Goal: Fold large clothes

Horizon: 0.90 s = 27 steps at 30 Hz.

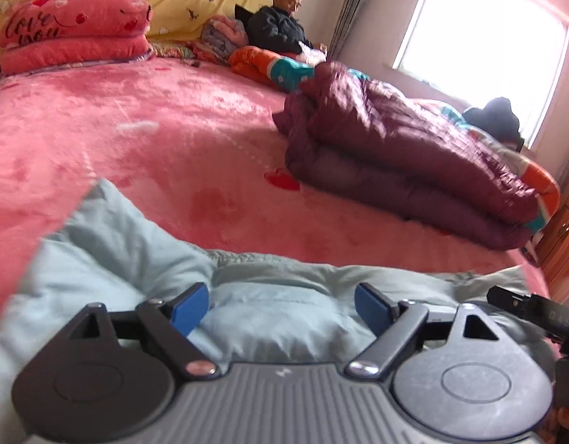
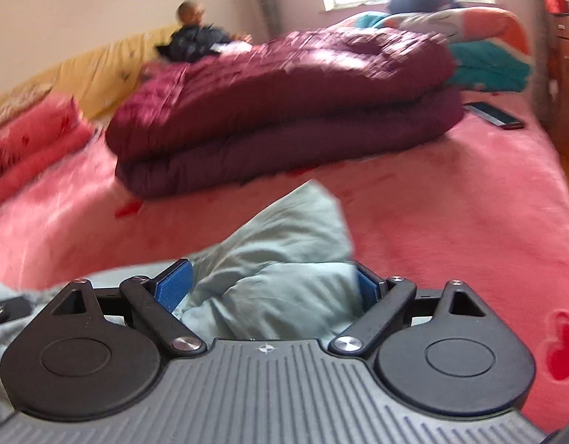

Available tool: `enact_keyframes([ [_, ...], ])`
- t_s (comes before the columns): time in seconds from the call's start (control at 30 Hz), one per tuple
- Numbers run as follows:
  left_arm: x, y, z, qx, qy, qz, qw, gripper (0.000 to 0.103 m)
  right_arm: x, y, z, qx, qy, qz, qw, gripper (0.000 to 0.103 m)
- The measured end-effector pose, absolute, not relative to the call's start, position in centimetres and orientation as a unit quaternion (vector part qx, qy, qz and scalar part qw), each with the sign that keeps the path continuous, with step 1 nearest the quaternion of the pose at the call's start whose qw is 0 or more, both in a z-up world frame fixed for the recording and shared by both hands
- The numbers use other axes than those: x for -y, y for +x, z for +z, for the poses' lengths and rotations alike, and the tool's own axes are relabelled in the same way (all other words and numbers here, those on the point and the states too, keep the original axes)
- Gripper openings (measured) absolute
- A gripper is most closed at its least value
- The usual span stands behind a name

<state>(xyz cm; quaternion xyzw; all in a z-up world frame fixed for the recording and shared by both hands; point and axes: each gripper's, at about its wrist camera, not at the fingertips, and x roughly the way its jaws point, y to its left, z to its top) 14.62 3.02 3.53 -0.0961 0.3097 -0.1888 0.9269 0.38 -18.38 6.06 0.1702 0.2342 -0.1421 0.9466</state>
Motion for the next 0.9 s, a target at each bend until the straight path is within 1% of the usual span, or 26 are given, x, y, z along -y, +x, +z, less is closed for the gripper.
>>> enact_keyframes([
  [0.1,-3.6,11.8,5.0,-0.292,-0.086,-0.200,0.931,0.090,17.6,-1.7,7.5,-0.216,0.165,-0.143,0.952,0.103],
  [0.2,-3.3,9.2,5.8,-0.270,-0.025,-0.173,0.947,0.091,15.0,-3.3,8.2,-0.207,0.152,-0.127,0.958,0.103],
  [0.27,-3.9,8.1,5.8,-0.263,-0.009,-0.161,0.951,0.091,12.3,-3.8,8.2,-0.211,0.127,-0.104,0.964,0.103],
  [0.47,-7.9,7.2,4.4,-0.291,-0.043,-0.123,0.948,0.092,6.0,-3.3,7.3,-0.234,0.044,-0.075,0.968,0.103],
  [0.6,-9.6,7.2,3.1,-0.298,-0.058,-0.111,0.946,0.092,4.7,-2.6,6.1,-0.248,0.003,-0.100,0.964,0.103],
  [0.8,-10.2,8.1,1.6,-0.309,-0.054,-0.123,0.942,0.094,4.0,-1.9,4.7,-0.255,-0.015,-0.114,0.960,0.103],
  [0.9,-10.6,8.4,2.1,-0.301,-0.076,-0.131,0.942,0.094,4.2,-2.8,6.3,-0.247,-0.007,-0.118,0.962,0.103],
])
